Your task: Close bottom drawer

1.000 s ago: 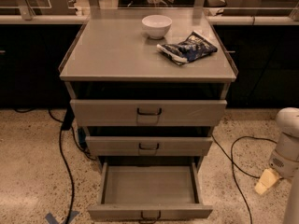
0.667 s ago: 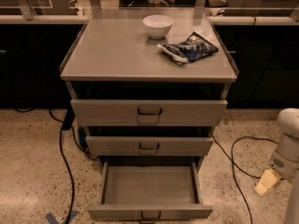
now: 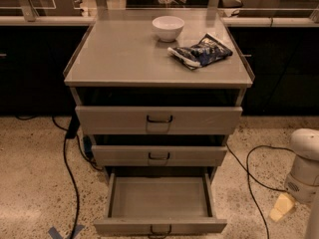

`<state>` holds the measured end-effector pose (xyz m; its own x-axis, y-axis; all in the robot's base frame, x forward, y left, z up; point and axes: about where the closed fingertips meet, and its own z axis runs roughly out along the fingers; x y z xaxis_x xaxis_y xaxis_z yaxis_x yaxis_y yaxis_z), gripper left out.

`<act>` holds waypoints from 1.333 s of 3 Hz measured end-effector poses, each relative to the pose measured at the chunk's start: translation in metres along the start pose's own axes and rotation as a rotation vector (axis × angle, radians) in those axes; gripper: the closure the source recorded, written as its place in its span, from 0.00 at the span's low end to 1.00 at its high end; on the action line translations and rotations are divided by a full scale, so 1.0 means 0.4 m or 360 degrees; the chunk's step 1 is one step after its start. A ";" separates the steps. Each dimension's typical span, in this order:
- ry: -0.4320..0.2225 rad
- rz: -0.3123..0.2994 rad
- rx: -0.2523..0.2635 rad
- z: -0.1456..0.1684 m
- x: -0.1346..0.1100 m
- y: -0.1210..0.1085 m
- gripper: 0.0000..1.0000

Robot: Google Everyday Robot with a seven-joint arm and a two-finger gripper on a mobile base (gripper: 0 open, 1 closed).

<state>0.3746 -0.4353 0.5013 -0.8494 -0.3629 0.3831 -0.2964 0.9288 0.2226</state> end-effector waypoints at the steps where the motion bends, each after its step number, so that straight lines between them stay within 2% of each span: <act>1: 0.0116 0.0083 -0.0134 0.075 0.018 0.013 0.00; 2: 0.0116 0.0087 -0.0130 0.078 0.021 0.014 0.00; 3: 0.0099 0.0148 -0.0054 0.123 0.029 0.014 0.00; 4: -0.0011 0.0265 0.0054 0.273 0.048 0.003 0.00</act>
Offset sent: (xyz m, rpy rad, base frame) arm -0.0154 0.0027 -0.0179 0.0184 0.0758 -0.0542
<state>0.3102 -0.4328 0.4109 -0.8909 -0.2035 0.4061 -0.1659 0.9780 0.1262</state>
